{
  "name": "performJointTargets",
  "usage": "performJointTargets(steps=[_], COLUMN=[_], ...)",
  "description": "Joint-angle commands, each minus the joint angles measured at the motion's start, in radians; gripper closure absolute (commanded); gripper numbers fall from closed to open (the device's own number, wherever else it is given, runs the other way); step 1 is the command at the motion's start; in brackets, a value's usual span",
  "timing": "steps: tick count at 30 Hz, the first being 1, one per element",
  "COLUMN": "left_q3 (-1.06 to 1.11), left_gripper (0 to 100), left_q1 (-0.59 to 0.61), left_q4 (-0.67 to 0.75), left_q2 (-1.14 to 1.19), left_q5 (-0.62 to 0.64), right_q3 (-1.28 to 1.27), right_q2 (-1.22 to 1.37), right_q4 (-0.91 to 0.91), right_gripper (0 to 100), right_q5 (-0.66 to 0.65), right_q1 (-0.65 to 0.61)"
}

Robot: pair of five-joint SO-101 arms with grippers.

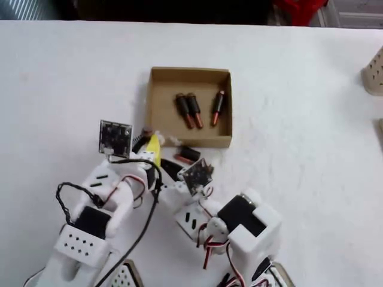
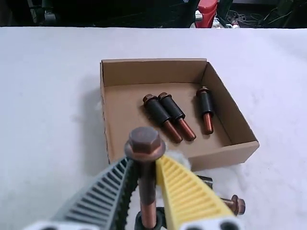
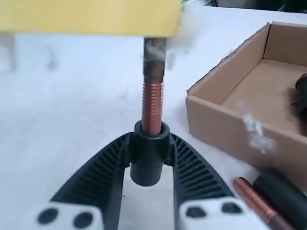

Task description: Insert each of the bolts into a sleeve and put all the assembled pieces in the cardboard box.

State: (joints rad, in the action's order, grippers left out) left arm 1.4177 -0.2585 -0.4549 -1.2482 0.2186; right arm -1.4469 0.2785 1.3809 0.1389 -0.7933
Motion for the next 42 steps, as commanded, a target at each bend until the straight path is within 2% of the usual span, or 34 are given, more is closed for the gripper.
performJointTargets(steps=[1, 8, 16, 18, 22, 25, 32, 37, 42], left_q3=[0.018, 0.029, 0.086, 0.091, 0.094, 0.094, 0.054, -0.043, -0.166], left_gripper=[98, 98, 96, 90, 71, 63, 63, 63, 63], left_q1=[-0.047, -0.044, -0.051, -0.045, -0.045, -0.042, 0.013, 0.074, 0.140], left_q4=[-0.051, -0.147, -0.147, -0.149, -0.153, -0.153, -0.153, -0.155, -0.183], left_q2=[-0.022, -0.024, -0.028, -0.028, -0.028, -0.028, -0.030, -0.030, -0.030], left_q5=[-0.015, -0.069, -0.069, -0.066, -0.064, -0.063, -0.061, 0.029, 0.064], right_q3=[0.020, 0.020, 0.020, 0.020, 0.020, 0.020, 0.020, 0.020, 0.020], right_q2=[-0.005, -0.005, -0.005, -0.005, -0.005, -0.005, -0.005, -0.005, -0.005], right_q4=[0.001, 0.001, 0.001, 0.001, 0.001, 0.001, 0.001, 0.001, 0.001], right_gripper=[98.2, 98.2, 98.2, 98.2, 98.2, 98.2, 98.2, 98.2, 98.2], right_q5=[0.008, 0.009, 0.009, 0.009, 0.009, 0.009, 0.008, 0.008, 0.008], right_q1=[0.008, 0.008, 0.008, 0.008, 0.008, 0.008, 0.008, 0.008, 0.008])
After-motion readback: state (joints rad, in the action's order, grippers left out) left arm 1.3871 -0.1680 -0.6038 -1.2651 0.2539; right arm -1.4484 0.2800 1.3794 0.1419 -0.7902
